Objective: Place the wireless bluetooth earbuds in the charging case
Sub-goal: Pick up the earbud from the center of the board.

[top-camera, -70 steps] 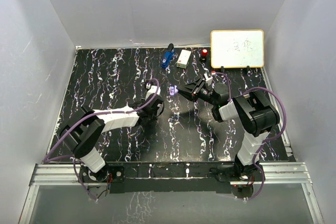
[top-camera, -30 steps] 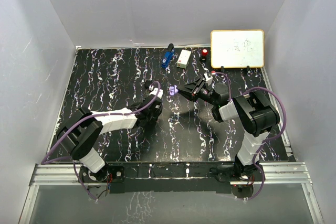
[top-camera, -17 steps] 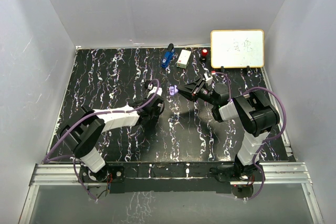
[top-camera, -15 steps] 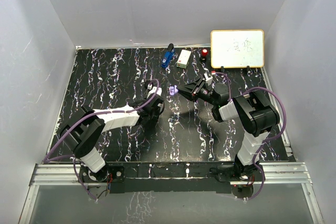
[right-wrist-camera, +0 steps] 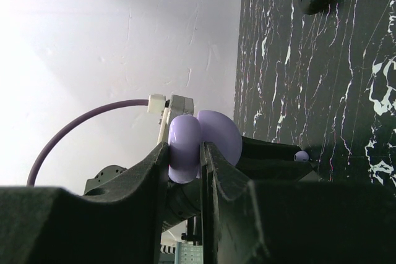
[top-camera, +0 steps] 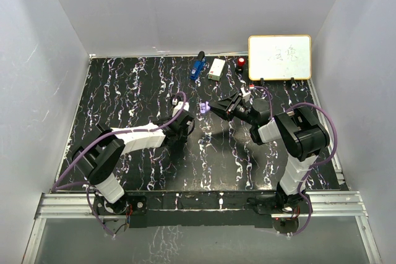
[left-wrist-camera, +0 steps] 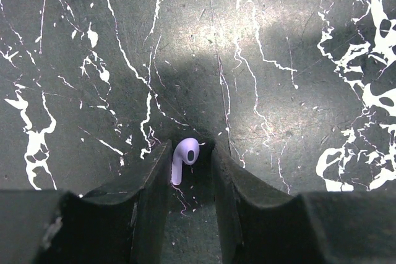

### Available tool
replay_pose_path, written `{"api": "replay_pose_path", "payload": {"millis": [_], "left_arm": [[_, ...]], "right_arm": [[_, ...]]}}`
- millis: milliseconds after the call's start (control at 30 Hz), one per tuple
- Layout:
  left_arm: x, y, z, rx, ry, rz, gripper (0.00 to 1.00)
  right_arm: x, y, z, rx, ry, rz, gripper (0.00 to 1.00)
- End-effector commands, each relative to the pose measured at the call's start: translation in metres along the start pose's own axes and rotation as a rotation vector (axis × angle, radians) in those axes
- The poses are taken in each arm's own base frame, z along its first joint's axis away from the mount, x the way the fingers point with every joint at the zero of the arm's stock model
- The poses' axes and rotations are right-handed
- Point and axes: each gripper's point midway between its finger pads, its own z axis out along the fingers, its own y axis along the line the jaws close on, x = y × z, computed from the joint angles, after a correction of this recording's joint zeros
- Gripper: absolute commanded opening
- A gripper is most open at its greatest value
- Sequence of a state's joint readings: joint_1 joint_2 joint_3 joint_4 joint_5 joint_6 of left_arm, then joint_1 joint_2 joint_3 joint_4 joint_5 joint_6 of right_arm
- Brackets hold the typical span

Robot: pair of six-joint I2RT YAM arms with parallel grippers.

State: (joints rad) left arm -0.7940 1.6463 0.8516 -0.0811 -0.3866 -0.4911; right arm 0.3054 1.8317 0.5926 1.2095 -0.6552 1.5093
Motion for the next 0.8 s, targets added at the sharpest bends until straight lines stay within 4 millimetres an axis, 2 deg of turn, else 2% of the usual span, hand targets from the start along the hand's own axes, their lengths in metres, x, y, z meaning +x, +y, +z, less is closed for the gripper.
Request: {"api": "replay_pose_path", "payload": {"millis": [0,400,767], "left_arm": [[0.0075,0.0086,0.0011,-0.044,0.046,-0.004,0.30],[0.0129,0.0157,0.0035,-0.061,0.064,-0.011,0.23],[0.0159,0.0161,0.0088,-0.064,0.082,-0.006,0.23]], "right_arm": [[-0.0014,0.0218,-0.0020,-0.079,-0.002,-0.068,0.00],[-0.0020,0.0222,-0.0009,-0.081,-0.002,-0.067,0.00],[-0.0019,0.0219,-0.0005,-0.082,0.001,-0.065,0.00]]}}
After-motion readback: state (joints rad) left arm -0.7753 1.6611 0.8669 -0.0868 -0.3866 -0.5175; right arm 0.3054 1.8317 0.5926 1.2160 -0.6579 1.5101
